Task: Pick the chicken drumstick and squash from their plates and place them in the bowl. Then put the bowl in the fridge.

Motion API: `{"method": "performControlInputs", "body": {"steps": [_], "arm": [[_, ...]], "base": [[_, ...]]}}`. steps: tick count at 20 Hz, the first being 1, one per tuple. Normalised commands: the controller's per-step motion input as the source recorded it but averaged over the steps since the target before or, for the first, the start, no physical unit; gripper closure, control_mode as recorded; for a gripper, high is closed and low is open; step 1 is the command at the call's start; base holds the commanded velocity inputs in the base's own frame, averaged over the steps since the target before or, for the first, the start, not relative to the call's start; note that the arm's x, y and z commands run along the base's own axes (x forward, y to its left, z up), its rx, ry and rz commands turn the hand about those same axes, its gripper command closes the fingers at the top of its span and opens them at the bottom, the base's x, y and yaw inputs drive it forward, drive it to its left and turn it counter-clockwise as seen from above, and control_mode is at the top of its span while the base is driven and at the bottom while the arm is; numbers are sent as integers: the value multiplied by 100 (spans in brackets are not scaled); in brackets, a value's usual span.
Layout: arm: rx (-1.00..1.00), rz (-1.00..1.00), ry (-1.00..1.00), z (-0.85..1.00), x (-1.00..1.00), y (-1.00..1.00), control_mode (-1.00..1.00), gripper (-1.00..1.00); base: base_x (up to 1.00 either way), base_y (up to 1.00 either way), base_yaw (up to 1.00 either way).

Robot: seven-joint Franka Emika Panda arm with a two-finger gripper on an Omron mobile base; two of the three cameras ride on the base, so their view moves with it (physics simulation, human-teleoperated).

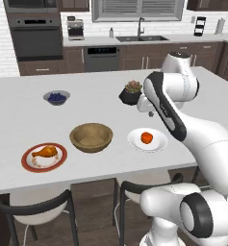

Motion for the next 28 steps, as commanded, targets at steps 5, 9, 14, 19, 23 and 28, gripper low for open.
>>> {"method": "performControlInputs", "body": {"steps": [5,9,14,19,23,28], "arm": [[0,1,-2,-21,16,-68,-100,-100],[-2,4,1,-63,94,-82,-100,-100],[-3,0,11,-86,100,-11,-100,-100],[0,0,18,-76,85,9,-100,-100],[0,0,12,-72,52,16,-100,-100],[0,0,10,-73,50,12,-100,-100]], "base": [[0,0,0],[0,0,0],[0,0,0],[0,0,0],[0,0,0],[0,0,0]]}}
